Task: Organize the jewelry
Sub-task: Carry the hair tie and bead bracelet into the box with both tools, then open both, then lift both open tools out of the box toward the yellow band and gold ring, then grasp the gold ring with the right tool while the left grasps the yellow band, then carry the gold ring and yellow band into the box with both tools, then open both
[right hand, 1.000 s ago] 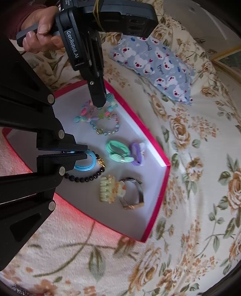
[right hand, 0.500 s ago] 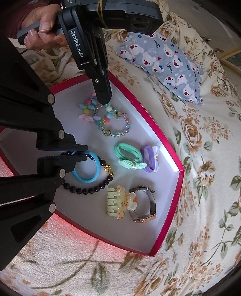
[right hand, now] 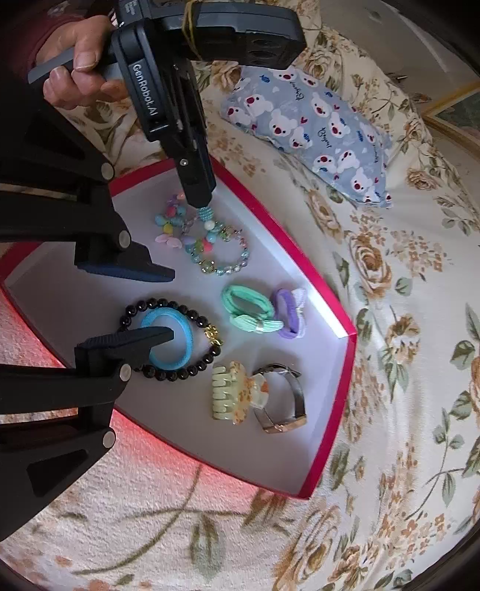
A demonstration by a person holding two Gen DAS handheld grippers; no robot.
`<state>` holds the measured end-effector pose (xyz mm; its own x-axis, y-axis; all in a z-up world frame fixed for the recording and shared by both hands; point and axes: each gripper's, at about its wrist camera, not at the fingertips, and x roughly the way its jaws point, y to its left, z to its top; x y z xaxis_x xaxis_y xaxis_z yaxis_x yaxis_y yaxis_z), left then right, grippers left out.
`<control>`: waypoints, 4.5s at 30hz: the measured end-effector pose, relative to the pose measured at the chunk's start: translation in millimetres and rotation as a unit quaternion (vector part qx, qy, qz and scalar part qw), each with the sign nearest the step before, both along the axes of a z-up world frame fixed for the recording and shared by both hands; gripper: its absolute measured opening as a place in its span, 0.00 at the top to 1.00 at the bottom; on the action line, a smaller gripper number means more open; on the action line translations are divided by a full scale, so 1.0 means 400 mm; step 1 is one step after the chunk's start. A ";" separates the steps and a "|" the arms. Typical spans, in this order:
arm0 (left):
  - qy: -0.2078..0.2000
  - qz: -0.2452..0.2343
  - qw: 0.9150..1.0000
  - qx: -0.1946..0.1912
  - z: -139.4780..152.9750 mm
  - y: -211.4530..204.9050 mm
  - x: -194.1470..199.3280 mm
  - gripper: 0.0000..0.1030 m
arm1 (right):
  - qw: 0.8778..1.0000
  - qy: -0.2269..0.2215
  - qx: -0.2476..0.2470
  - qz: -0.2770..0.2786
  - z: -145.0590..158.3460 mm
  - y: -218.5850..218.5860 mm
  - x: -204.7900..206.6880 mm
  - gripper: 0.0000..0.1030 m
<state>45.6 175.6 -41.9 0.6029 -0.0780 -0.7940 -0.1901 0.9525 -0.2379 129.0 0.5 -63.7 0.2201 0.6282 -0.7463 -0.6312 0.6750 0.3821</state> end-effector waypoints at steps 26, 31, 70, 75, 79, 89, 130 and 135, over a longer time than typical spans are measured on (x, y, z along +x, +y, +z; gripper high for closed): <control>-0.024 -0.088 0.996 -0.006 0.093 -0.191 -0.077 0.34 | 0.985 -0.033 0.002 -0.171 0.099 -0.446 -0.053 0.64; -0.021 -0.111 0.994 -0.004 0.095 -0.243 -0.069 0.33 | 0.977 -0.031 -0.001 -0.210 0.094 -0.542 -0.068 0.64; 0.039 -0.263 0.963 0.048 -0.072 -0.604 0.029 0.54 | 0.956 -0.014 -0.087 -0.280 -0.036 -0.694 0.075 0.66; 0.035 -0.268 0.962 0.033 -0.073 -0.591 0.046 0.74 | 0.955 -0.019 -0.095 -0.280 -0.048 -0.675 0.092 0.77; 0.033 -0.265 0.963 0.024 -0.068 -0.571 0.059 0.88 | 0.954 -0.029 -0.098 -0.282 -0.039 -0.672 0.083 0.77; 0.017 -0.241 0.970 -0.003 -0.030 -0.510 0.050 0.93 | 0.961 -0.056 -0.044 -0.267 0.051 -0.646 0.035 0.77; -0.031 -0.061 0.997 -0.024 0.070 -0.114 -0.110 0.93 | 0.997 -0.035 0.008 -0.067 0.087 -0.215 -0.082 0.77; -0.029 -0.041 0.998 -0.027 0.065 -0.080 -0.111 0.93 | 0.998 -0.033 0.010 -0.056 0.086 -0.182 -0.079 0.77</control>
<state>1.3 143.7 -15.8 0.6379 -0.1711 -0.7509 -0.0957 0.9498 -0.2978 97.5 -72.1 -29.3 0.3377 0.6109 -0.7161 -0.5765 0.7356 0.3557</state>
